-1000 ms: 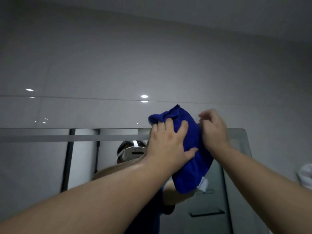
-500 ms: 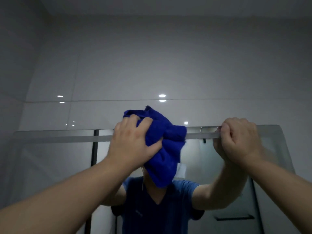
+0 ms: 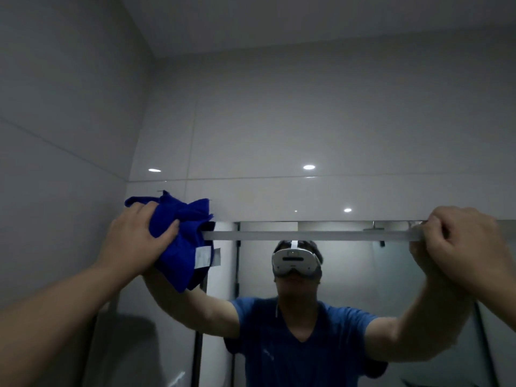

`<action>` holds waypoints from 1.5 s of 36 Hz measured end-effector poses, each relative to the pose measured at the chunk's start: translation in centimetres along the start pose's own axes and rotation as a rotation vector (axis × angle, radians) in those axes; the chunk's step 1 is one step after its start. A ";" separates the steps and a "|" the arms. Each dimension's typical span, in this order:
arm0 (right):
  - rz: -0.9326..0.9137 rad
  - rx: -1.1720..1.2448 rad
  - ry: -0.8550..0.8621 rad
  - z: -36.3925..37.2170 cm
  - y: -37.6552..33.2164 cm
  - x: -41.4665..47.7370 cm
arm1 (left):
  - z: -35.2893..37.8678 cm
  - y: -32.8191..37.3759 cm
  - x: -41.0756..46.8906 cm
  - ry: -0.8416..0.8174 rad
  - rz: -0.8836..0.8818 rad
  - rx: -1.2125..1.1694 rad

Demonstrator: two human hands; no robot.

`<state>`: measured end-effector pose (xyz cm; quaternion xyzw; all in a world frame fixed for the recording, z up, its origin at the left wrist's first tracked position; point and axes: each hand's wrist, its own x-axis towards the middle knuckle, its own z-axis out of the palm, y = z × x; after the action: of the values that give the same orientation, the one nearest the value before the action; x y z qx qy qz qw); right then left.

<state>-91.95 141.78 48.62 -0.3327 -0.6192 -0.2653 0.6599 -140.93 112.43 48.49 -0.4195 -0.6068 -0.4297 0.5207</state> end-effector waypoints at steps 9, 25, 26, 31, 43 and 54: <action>0.040 -0.006 -0.082 0.6 -7.7 -0.7 | 2.9 7.0 -0.5 0.123 -0.162 0.057; -0.149 0.128 -0.158 3.3 -17.3 -2.1 | 3.9 13.9 -2.4 -0.070 0.215 -0.045; -0.146 0.135 -0.153 3.3 -17.4 -2.1 | 3.6 12.5 -2.5 -0.066 0.175 -0.041; -0.152 0.134 -0.128 3.1 -17.3 -1.8 | 1.2 4.9 -2.4 -0.044 -0.059 0.024; -0.221 0.343 -0.014 3.6 -16.9 -2.9 | 1.7 4.0 -5.2 0.103 -0.410 0.135; -0.236 0.408 0.091 3.6 -16.4 -2.6 | 8.5 22.3 -23.3 -0.353 0.309 -0.091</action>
<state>-107.04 133.93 47.89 -0.1055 -0.6644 -0.2245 0.7050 -119.44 125.32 26.46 -0.5989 -0.5972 -0.2918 0.4468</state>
